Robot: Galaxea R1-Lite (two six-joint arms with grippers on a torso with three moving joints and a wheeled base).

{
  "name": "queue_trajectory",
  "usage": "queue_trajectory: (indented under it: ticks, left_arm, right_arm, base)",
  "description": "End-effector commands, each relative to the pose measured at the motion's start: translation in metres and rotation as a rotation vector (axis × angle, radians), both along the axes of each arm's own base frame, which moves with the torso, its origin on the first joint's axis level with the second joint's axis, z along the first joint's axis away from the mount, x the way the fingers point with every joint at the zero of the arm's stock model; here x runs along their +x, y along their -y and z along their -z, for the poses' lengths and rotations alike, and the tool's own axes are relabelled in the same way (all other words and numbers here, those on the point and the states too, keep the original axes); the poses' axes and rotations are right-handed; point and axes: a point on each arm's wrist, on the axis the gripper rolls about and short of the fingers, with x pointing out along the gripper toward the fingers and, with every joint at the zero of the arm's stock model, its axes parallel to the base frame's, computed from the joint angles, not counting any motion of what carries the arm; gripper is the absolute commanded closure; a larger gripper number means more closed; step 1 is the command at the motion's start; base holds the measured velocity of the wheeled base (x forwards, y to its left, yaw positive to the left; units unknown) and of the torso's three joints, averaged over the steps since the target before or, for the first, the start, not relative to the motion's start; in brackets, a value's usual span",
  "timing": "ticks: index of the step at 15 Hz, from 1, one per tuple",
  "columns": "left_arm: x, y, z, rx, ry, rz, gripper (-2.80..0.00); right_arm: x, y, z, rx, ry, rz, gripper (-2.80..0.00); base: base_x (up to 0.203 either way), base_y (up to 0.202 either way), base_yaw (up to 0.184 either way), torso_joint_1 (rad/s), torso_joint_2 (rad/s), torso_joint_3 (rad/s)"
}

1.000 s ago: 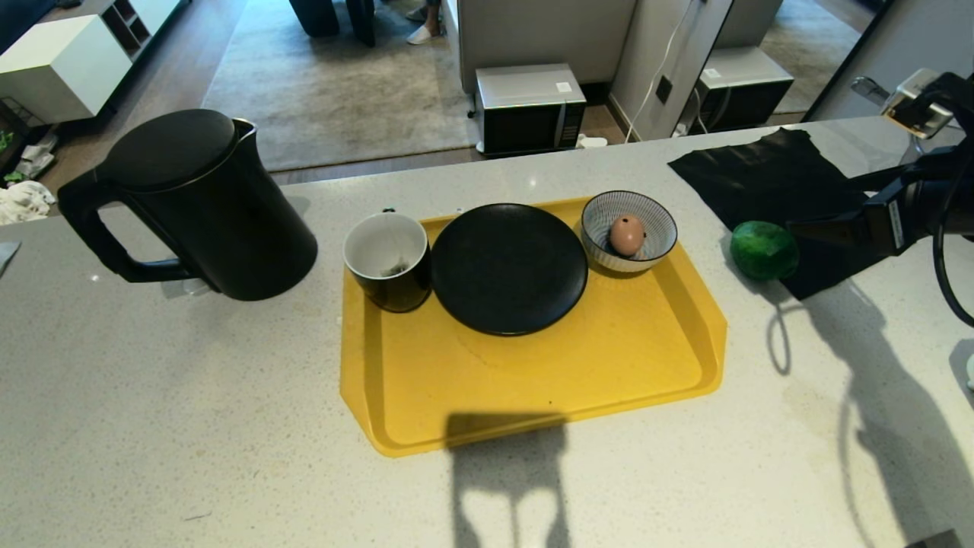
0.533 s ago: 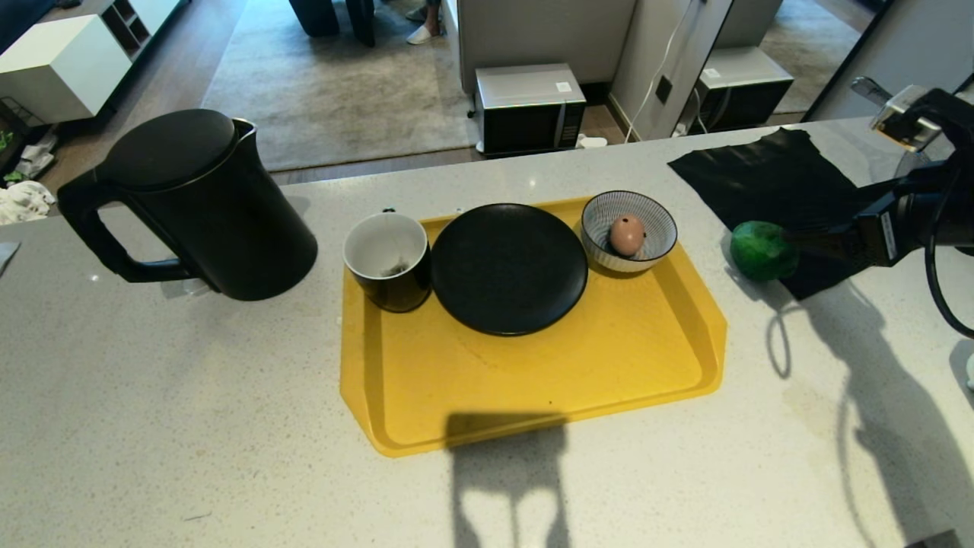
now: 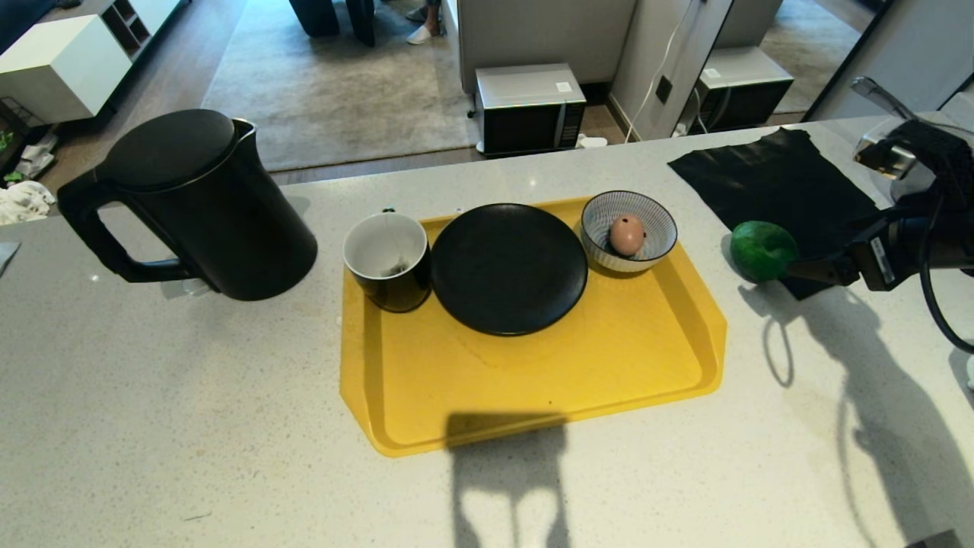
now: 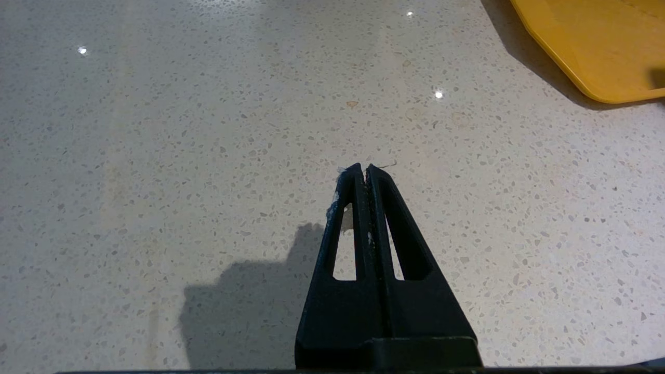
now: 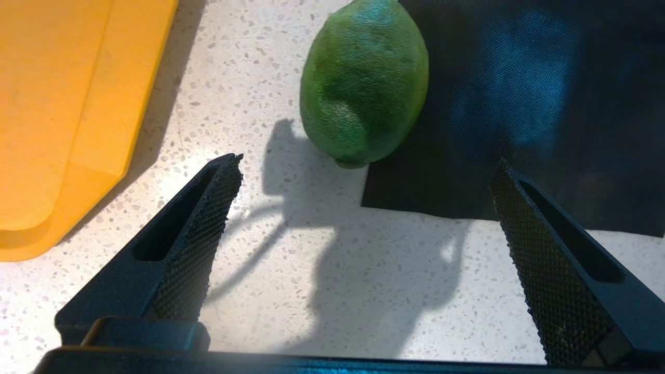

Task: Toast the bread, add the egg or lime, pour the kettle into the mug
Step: Put the fruit on a plate

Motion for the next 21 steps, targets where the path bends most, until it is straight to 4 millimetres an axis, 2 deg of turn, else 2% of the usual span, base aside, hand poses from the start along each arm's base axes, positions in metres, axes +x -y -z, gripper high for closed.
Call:
queue_trajectory:
  ticks: [1,8,21]
  left_arm:
    - [0.001,0.0,0.005,-0.001,-0.015,0.0,0.0]
    - [0.001,0.0,0.005,-0.001,-0.015,0.0,0.0]
    - [0.001,0.0,0.005,-0.001,-0.015,-0.002,0.0]
  right_arm:
    - [0.001,-0.005,0.002,-0.003,-0.008,-0.023,-2.8]
    - [0.029,-0.011,0.003,0.025,-0.01,-0.009,-2.8]
    - [0.054,-0.017,0.016,0.044,-0.047,-0.012,-2.8]
  base:
    - [0.0,0.0,0.0,0.0,0.0,0.0]
    - [0.0,0.0,0.0,0.0,0.0,0.0]
    - [0.0,0.0,0.0,0.0,0.0,0.0]
